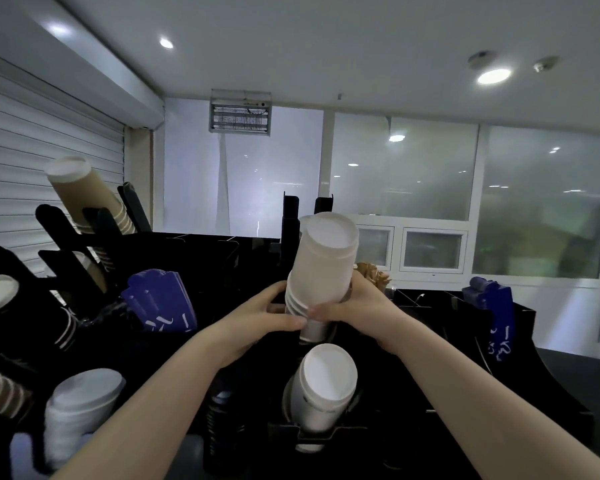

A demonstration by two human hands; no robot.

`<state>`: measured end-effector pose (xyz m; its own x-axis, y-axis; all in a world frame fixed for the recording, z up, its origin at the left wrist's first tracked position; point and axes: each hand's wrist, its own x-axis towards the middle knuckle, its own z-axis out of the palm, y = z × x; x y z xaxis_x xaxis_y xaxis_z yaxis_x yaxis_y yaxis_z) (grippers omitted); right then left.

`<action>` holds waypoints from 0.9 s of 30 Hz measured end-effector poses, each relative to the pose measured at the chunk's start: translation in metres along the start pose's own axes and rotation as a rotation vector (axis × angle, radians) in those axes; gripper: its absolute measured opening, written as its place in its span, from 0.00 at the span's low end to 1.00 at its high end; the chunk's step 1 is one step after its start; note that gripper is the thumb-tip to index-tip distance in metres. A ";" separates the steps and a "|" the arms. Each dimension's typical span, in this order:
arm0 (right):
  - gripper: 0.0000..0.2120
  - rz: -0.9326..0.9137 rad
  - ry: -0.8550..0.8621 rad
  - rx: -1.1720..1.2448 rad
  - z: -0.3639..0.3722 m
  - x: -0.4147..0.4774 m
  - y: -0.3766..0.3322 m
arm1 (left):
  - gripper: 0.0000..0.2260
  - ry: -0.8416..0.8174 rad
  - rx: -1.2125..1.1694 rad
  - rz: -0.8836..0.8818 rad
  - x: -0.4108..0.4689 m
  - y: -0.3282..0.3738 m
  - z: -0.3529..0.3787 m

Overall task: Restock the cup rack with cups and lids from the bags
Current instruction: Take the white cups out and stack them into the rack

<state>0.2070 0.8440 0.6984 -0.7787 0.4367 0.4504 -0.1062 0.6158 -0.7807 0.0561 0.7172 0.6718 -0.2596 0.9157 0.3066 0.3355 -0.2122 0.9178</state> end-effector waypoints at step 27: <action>0.33 -0.375 0.473 -0.167 -0.066 0.041 -0.097 | 0.35 0.533 0.345 0.467 0.056 0.070 -0.027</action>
<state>0.2258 0.8455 0.8211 -0.3452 0.3905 0.8534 -0.1915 0.8609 -0.4714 0.0406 0.7445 0.7602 -0.3925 0.4525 0.8007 0.7559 -0.3372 0.5611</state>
